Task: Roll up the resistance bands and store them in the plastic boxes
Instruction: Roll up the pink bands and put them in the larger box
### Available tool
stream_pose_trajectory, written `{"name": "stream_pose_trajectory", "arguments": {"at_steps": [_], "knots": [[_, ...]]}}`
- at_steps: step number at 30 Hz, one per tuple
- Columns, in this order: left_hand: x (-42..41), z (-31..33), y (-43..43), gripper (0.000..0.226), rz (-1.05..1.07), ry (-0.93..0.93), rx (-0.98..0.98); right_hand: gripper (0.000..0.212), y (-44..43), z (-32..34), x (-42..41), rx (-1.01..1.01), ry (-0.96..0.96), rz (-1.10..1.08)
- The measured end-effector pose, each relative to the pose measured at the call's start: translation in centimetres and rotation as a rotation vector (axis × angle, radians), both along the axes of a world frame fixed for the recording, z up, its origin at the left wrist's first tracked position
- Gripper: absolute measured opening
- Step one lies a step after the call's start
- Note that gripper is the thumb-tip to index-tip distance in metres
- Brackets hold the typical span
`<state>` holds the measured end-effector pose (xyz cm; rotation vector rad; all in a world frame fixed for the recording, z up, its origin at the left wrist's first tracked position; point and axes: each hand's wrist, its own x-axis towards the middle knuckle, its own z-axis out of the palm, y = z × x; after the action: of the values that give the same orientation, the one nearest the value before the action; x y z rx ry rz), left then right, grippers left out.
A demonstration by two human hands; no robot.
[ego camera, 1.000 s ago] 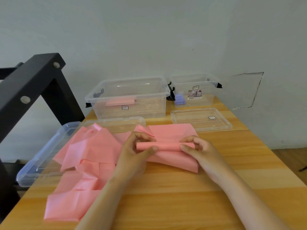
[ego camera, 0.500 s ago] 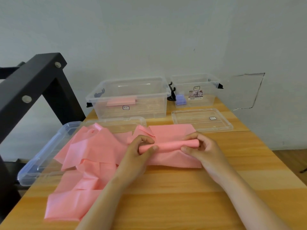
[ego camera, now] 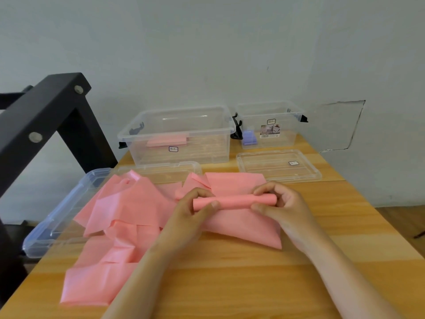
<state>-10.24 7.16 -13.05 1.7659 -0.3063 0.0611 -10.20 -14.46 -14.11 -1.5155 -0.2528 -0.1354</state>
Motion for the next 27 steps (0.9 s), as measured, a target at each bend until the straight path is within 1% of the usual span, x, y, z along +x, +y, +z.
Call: {"name": "stream_pose_trajectory", "arguments": {"at_steps": [3,5,7,8,10,12,14,15,16,17,18,20,21,22,25,27], "knots": [[0.09,0.09,0.12,0.014,0.049,-0.044,-0.072,0.023,0.06,0.02,-0.18,0.019,0.090,0.034],[0.10,-0.12,0.35,0.020,0.045,-0.017,-0.088,0.015,0.07,-0.16,-0.06,-0.025,0.101,-0.006],[0.04,-0.47,0.33,0.018,0.030,0.066,-0.047,0.020,0.09,-0.19,-0.03,-0.070,0.068,-0.040],[0.04,-0.54,0.33,0.015,0.027,0.072,-0.002,0.024,0.12,-0.09,-0.06,-0.072,0.053,-0.040],[0.09,-0.49,0.23,0.010,0.021,0.004,0.036,0.027,-0.04,0.03,-0.08,-0.052,0.033,-0.015],[0.10,-0.28,0.17,0.013,0.010,-0.029,-0.052,0.027,-0.11,0.18,-0.16,-0.034,0.059,0.021],[0.08,-0.08,0.29,0.020,0.004,-0.007,-0.158,0.021,-0.03,0.08,-0.15,-0.079,0.102,0.020],[0.07,-0.09,0.35,0.022,-0.006,0.011,-0.179,0.017,-0.02,-0.01,-0.10,-0.111,0.106,-0.002],[0.00,-0.09,0.43,0.023,-0.018,0.042,-0.167,0.014,0.06,0.08,-0.18,-0.126,0.102,-0.026],[0.01,-0.21,0.50,0.022,-0.026,0.081,-0.125,0.017,0.04,0.03,-0.17,-0.122,0.086,-0.038],[0.03,-0.40,0.53,0.020,-0.025,0.106,-0.049,0.021,0.06,0.09,-0.20,-0.105,0.072,-0.045],[0.25,-0.69,0.49,0.013,-0.016,0.027,0.098,0.024,-0.07,0.22,-0.22,-0.062,0.042,-0.034],[0.38,-0.78,0.40,0.010,-0.020,-0.027,0.103,0.024,-0.15,0.18,-0.19,-0.046,0.032,-0.017],[0.40,-0.79,0.34,0.010,-0.022,-0.053,0.071,0.024,-0.13,0.22,-0.20,-0.035,0.038,0.003],[0.37,-0.52,0.50,0.022,-0.006,-0.055,-0.073,0.024,-0.05,-0.05,-0.12,-0.039,0.109,0.018],[0.19,-0.37,0.72,0.025,-0.001,0.017,-0.114,0.014,-0.05,-0.15,-0.05,-0.059,0.111,-0.027]]}}
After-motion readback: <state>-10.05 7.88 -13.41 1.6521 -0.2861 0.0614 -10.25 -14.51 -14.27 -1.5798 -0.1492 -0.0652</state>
